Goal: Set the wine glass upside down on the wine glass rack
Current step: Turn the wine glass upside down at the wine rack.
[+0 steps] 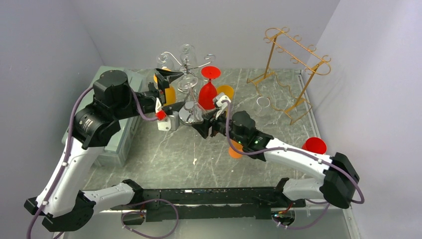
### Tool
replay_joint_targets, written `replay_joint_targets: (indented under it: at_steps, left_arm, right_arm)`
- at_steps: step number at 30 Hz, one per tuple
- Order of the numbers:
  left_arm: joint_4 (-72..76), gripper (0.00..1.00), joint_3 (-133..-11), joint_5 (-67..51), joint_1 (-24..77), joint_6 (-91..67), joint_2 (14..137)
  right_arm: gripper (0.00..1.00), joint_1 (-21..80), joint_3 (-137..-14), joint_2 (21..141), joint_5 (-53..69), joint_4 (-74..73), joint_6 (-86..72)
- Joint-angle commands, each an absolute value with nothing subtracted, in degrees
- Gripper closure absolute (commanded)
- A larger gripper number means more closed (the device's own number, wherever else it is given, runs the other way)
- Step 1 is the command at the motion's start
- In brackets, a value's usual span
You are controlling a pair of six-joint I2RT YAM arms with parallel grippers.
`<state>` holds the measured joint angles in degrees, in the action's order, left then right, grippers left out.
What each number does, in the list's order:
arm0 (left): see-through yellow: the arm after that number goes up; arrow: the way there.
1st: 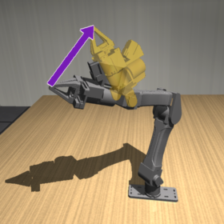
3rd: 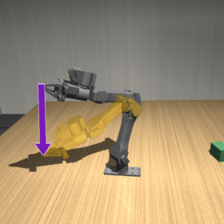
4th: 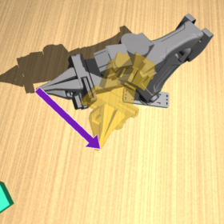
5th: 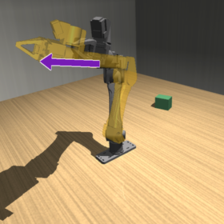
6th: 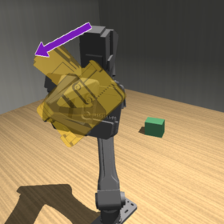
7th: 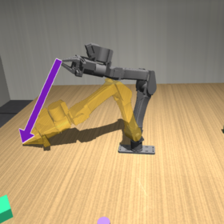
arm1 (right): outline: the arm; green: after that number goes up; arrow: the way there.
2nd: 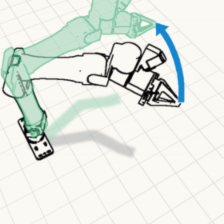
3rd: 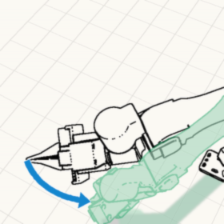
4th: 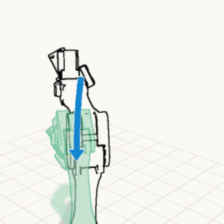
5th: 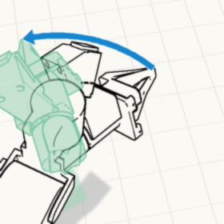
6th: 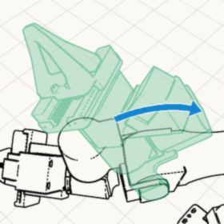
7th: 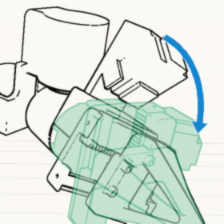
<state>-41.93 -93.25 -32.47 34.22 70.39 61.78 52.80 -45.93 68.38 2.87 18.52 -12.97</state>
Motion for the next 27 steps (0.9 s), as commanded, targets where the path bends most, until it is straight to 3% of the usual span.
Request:
replay_joint_targets:
  at_steps: [1, 14, 27]
  left_arm:
    - [-50.45, 0.00, -97.96, -28.13, 34.28, 61.57, 61.97]
    - [-52.69, 0.01, -96.28, -24.70, 34.28, 59.65, 58.65]
    - [-51.93, 0.01, -94.20, -23.66, 34.28, 60.97, 57.57]
  right_arm:
    - [0.70, 52.58, -48.25, 72.85, -1.73, 27.38, -13.26]
    - [0.70, 52.21, -49.02, 82.06, -2.74, 39.12, -20.48]
    - [0.70, 51.86, -52.10, 87.04, -4.09, 38.59, -21.53]
